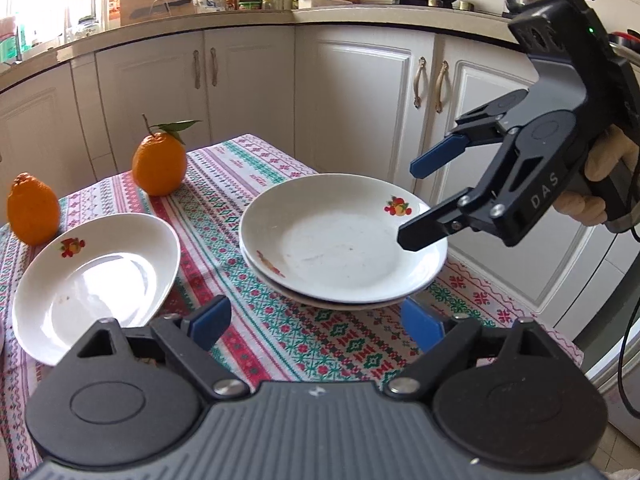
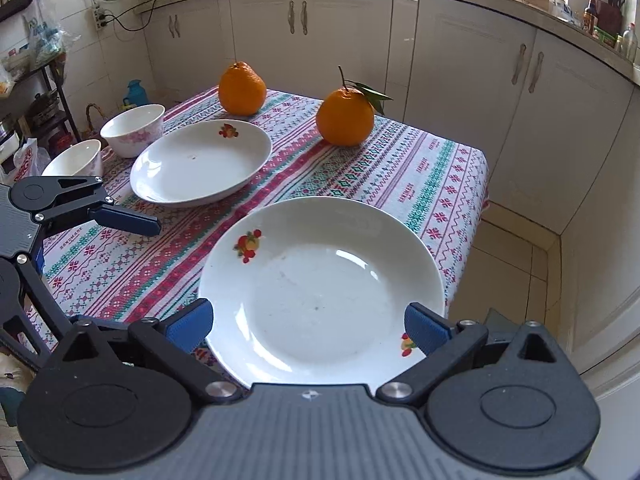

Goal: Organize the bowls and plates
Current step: 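Open the right gripper and withdraw it from the plate stack, then move the right gripper to the flower-print white plate and grasp its rim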

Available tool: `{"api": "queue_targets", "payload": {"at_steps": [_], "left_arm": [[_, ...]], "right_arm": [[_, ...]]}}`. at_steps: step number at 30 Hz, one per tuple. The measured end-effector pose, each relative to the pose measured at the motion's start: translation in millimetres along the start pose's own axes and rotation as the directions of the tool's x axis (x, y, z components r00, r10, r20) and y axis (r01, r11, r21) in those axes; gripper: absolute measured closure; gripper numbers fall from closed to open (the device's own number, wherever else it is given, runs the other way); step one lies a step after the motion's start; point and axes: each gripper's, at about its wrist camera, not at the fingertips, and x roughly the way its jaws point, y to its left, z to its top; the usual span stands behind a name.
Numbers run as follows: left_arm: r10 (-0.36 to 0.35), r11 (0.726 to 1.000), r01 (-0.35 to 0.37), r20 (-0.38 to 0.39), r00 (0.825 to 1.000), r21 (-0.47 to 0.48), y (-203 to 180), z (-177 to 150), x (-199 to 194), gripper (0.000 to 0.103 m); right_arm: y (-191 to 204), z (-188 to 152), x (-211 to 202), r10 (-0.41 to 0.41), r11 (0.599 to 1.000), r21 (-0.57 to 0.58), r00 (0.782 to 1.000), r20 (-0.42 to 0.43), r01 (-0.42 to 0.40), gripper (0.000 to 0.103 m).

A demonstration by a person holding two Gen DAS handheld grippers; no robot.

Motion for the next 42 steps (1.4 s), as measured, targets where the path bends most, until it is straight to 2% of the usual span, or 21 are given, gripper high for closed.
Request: {"api": "queue_targets", "payload": {"at_steps": [4,7,11,14,19,29,36,42], "left_arm": [[0.09,0.995,-0.09,0.008,0.996,-0.045,12.2,-11.2,-12.2,0.005],[0.188,0.977,-0.189,-0.02,0.982,-0.103,27.3,-19.3,-12.4,0.004],[0.316,0.922,-0.327,-0.085,0.945,-0.208,51.9,-31.2,-5.2,0.004],[0.372,0.886,-0.391,-0.123,0.92,-0.249,65.3,-38.1,3.9,0.004],[0.385,0.863,-0.416,-0.161,0.909,-0.285,78.9,-44.4,14.5,0.004],[0.392,0.86,-0.418,-0.146,0.908,-0.293,84.9,-42.8,24.7,0.0],[0.405,0.85,-0.43,-0.144,0.903,-0.305,92.2,-37.2,33.4,0.0],[0.399,0.851,-0.422,-0.138,0.907,-0.311,96.7,-34.6,35.8,0.001]], "right_arm": [[13.7,3.2,-2.2,0.008,1.0,-0.025,1.0,0.008,-0.008,0.0],[23.2,6.5,-2.4,0.019,0.999,-0.045,1.0,0.016,-0.018,0.0],[33.4,13.1,-0.9,0.04,0.997,-0.074,0.999,0.023,-0.038,0.0],[38.5,18.6,1.5,0.056,0.994,-0.098,0.998,0.029,-0.053,0.0],[42.4,28.5,10.2,0.092,0.989,-0.116,0.995,0.028,-0.088,0.0],[39.9,55.6,52.3,0.153,0.977,-0.147,0.988,-0.015,-0.153,0.0],[39.6,89.5,90.1,0.204,0.957,-0.2,0.977,-0.057,-0.212,0.0],[36.6,126.4,125.7,0.255,0.935,-0.23,0.963,-0.09,-0.269,0.0]]}}
